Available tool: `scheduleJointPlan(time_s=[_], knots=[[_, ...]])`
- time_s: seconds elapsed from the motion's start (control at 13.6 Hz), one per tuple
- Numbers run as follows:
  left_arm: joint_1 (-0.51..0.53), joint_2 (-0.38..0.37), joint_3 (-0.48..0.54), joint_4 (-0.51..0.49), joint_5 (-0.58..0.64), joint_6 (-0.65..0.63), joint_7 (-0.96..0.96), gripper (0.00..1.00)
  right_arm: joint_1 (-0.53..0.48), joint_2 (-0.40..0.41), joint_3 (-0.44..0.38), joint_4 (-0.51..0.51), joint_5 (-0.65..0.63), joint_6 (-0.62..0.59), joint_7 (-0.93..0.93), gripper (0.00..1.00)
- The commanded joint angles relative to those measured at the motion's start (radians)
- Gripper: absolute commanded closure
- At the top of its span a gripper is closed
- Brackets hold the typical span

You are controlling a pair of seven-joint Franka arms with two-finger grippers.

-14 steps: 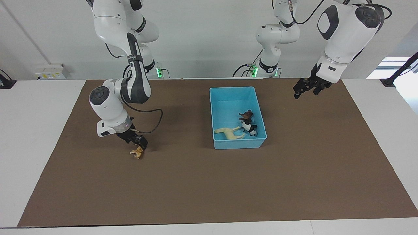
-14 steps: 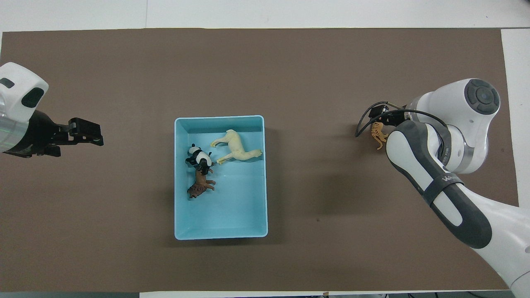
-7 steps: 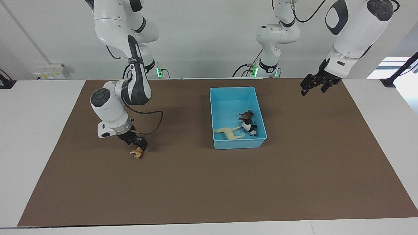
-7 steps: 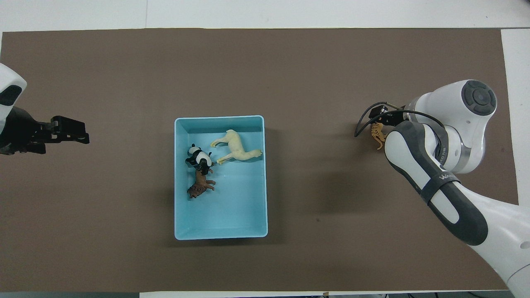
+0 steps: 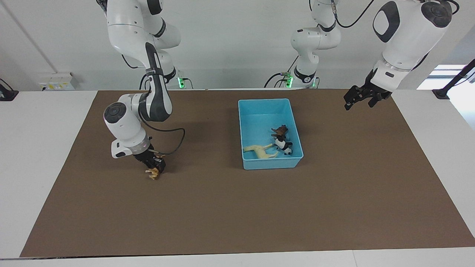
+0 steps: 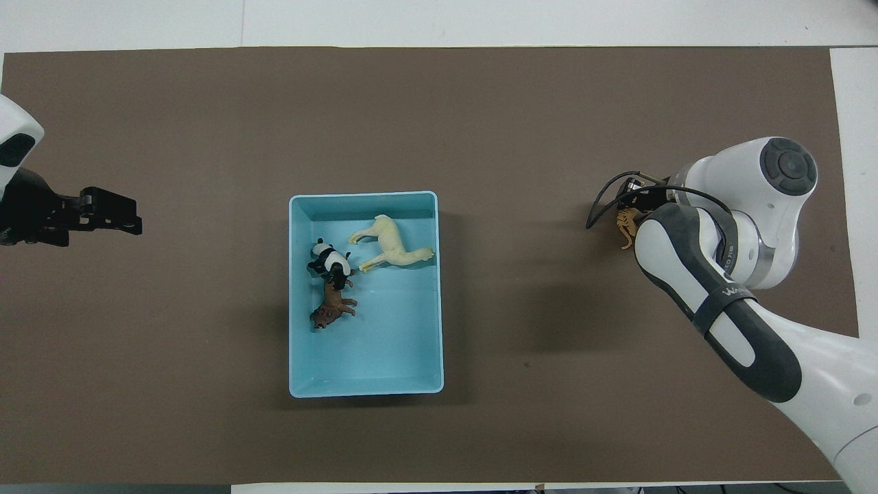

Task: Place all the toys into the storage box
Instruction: 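Grasp the orange tiger with the right gripper while the left gripper withdraws, then carry the orange tiger into the blue box and release with the right gripper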

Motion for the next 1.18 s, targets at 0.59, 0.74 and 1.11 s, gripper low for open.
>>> scheduleJointPlan(time_s=[0.59, 0.74, 1.11], knots=[[0.059, 0.018, -0.030, 0.034, 0.013, -0.012, 0.048, 0.00, 0.003, -0.012, 0.016, 0.355, 0.005, -0.434, 0.013, 1.00], [0.051, 0.015, -0.030, 0.033, 0.013, -0.010, 0.067, 0.00, 0.067, -0.013, 0.022, 0.444, 0.013, -0.500, 0.121, 1.00], [0.051, 0.004, -0.029, 0.019, 0.013, -0.012, 0.059, 0.00, 0.406, -0.007, 0.025, 0.554, 0.008, -0.440, 0.563, 1.00]])
